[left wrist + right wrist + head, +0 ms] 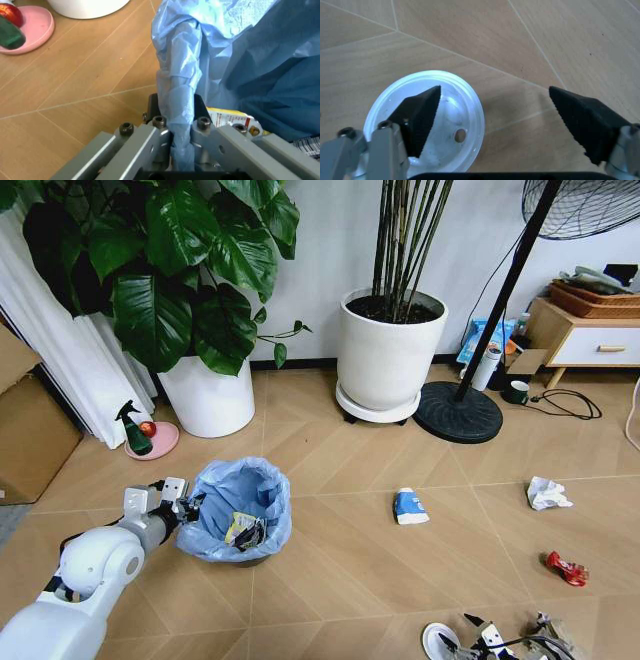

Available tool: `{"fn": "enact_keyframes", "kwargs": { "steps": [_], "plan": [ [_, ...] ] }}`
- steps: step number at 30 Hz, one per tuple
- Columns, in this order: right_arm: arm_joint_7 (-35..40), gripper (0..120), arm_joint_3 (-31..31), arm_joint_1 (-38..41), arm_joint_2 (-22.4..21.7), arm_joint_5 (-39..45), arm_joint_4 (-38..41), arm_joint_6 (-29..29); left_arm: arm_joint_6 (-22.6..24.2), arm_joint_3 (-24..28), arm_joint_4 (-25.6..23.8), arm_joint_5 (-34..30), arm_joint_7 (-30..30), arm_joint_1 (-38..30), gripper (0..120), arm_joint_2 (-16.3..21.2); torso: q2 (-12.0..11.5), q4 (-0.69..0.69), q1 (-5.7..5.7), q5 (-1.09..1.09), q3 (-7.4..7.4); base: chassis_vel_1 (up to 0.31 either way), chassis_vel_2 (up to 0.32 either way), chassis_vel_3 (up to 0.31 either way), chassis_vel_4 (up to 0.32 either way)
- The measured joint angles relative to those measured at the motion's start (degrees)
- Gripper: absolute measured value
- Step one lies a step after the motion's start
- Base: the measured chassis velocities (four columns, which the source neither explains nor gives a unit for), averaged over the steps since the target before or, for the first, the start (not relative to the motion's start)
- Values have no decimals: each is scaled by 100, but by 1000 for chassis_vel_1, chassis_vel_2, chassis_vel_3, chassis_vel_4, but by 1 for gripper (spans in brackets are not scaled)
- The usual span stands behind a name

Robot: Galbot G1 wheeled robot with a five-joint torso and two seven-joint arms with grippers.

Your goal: Pick up the trash bin and place the garbage on the floor into it.

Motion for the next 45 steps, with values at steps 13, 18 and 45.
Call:
{"fn": "enact_keyframes", "kwargs": {
  "steps": [13,18,45],
  "plan": [
    [11,69,-95,65,36,-209,-95,-76,0,-3,-9,-4,-9,5,0,-31,0,-1,0,-1,0,0,0,0,0],
    [16,55,-126,136,68,-256,-157,-92,0,-17,3,-4,-8,0,0,-31,0,0,0,-2,0,0,0,0,0],
    [63,0,-182,279,103,-368,-231,-134,0,-26,47,-8,17,-35,0,-70,0,-1,0,2,1,0,0,0,0]
  ]
}}
